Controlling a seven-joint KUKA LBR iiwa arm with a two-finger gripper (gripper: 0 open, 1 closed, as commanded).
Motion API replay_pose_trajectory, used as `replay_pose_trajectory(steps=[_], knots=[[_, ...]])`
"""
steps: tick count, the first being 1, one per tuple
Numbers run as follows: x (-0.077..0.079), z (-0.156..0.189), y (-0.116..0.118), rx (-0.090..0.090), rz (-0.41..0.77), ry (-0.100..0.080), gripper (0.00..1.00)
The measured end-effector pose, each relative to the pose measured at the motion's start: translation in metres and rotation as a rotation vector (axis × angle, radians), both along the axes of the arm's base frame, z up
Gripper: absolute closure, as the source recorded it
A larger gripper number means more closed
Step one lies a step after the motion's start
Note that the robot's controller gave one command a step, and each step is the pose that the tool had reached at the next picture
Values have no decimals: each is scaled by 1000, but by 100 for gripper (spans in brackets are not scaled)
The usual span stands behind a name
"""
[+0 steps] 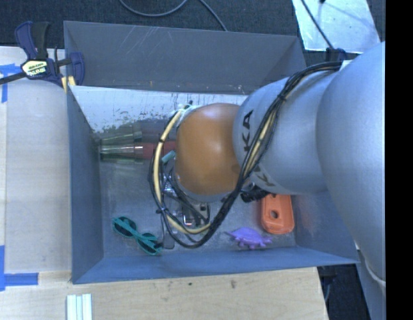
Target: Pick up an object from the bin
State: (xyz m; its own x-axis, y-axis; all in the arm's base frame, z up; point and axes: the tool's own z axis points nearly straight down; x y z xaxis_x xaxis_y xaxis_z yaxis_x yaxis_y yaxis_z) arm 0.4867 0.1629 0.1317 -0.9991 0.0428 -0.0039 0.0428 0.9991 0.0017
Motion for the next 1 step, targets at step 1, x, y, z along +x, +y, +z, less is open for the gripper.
replay_pose_trajectory(steps=[1], knots=[[-4,-29,8,-3,-58,8,0]])
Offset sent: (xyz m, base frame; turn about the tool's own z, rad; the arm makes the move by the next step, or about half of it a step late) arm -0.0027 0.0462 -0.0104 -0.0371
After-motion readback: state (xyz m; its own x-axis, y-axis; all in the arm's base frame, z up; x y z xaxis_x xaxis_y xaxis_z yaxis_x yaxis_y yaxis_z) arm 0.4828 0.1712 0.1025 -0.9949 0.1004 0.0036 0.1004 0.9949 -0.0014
